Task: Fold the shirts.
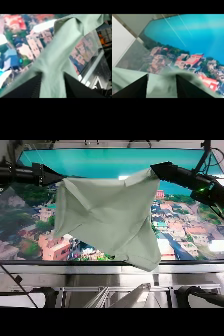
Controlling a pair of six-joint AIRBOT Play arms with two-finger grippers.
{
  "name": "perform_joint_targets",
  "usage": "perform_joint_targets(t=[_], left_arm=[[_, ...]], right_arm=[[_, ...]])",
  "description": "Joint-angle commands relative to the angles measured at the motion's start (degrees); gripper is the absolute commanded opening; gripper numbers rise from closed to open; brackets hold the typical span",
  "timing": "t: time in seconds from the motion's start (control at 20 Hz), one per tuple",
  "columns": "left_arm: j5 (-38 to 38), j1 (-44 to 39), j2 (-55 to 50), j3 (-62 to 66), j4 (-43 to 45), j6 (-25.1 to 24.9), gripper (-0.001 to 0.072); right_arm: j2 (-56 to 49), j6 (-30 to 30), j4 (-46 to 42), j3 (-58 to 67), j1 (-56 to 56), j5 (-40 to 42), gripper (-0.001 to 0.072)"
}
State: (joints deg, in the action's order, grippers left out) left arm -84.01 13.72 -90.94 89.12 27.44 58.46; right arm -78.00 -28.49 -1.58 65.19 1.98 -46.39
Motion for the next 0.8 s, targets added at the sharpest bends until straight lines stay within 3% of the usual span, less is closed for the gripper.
perform_joint_targets(t=[0.0, 0.1, 0.15, 0.3, 0.45, 0.55, 0.6, 0.65, 0.75], left_arm=[[0.04, 4.26, -8.09, 0.07, 1.18, 2.49, 0.0318], [-4.5, 8.46, -9.46, 0.07, 1.81, 3.69, 0.0319], [-6.84, 10.51, -9.68, 0.07, 2.56, 4.94, 0.0318], [-11.91, 14.71, -9.66, 0.04, 10.38, 7.39, 0.0318], [-13.66, 14.53, -9.57, -0.02, 24.3, 10.05, 0.0318], [-11.26, 13.4, -9.6, 0.0, 32.96, 12.17, 0.0318], [-9.99, 12.74, -9.6, 0.0, 35.93, 13.22, 0.0318], [-8.9, 12.46, -9.6, 0.0, 37.64, 13.25, 0.0318], [-6.84, 12.13, -9.6, 0.0, 37.4, 13.22, 0.0318]], right_arm=[[-6.56, -6.25, -1.16, 4.74, 4.92, -6.75, 0.0401], [-5.51, -13.51, -5.2, 4.72, 11.52, -16.33, 0.0393], [-5.18, -17.0, -8.87, 4.52, 15.15, -22.71, 0.0337], [-2.86, -25.2, -19.74, -1.49, 23.76, -36.24, 0.0333], [5.25, -28.39, -25.94, -17.35, 30.08, -36.11, 0.0321], [12.39, -35.58, -34.93, -28.13, 33.55, -30.71, 0.0324], [15.61, -40.5, -40.52, -32.54, 34.36, -28.57, 0.0346], [18.56, -44.76, -45.07, -36.87, 34.45, -26.97, 0.0466], [22.69, -47.47, -45.29, -44.52, 34.16, -25.16, 0.0472]])
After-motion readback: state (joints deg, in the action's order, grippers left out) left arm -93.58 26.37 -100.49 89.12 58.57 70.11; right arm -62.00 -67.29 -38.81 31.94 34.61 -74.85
